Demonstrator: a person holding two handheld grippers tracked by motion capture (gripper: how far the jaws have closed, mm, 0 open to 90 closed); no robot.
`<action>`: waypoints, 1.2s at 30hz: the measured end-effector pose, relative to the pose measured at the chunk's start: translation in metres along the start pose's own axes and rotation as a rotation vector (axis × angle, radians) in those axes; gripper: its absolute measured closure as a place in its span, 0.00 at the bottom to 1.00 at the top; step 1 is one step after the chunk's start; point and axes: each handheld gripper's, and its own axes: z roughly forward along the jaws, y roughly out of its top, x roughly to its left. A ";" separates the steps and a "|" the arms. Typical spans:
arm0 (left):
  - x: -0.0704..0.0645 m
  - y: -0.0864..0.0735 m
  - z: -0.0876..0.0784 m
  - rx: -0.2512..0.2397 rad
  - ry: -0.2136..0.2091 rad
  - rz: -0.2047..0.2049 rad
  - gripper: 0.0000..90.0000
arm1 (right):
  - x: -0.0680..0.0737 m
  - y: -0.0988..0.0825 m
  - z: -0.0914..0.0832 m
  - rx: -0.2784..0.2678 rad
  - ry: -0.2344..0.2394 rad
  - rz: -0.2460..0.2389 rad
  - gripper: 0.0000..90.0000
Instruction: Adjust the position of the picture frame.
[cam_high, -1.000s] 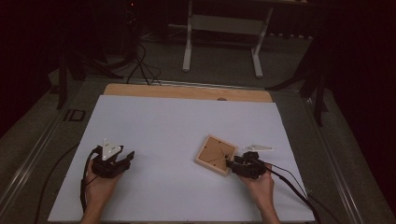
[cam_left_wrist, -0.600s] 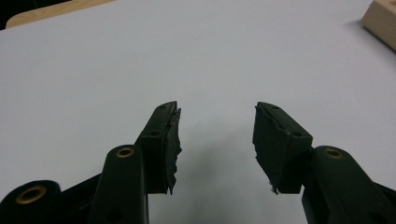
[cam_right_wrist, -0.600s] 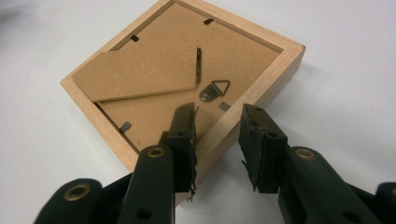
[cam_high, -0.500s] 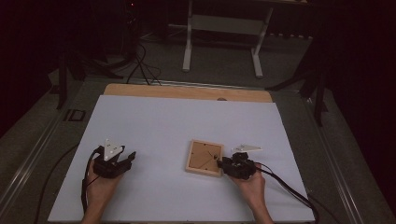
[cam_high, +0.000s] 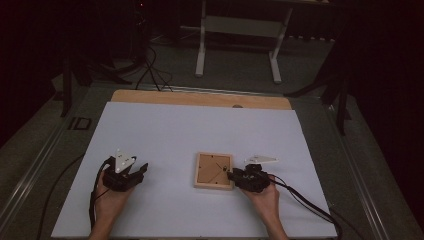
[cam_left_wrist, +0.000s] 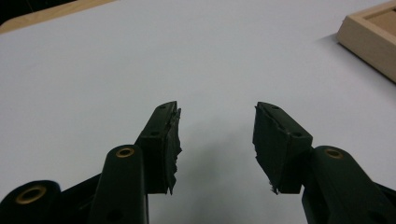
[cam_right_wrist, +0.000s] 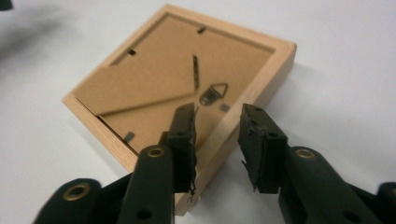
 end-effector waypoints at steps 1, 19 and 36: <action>0.000 0.000 0.000 0.000 0.000 0.000 0.56 | 0.000 0.000 0.000 0.000 0.000 0.000 0.72; -0.004 0.001 0.000 -0.002 -0.011 0.014 0.56 | 0.018 -0.003 -0.024 -0.072 -0.302 -0.375 0.97; -0.022 0.008 0.003 -0.013 -0.118 0.015 0.62 | 0.011 -0.006 0.010 0.002 -0.182 -0.245 1.00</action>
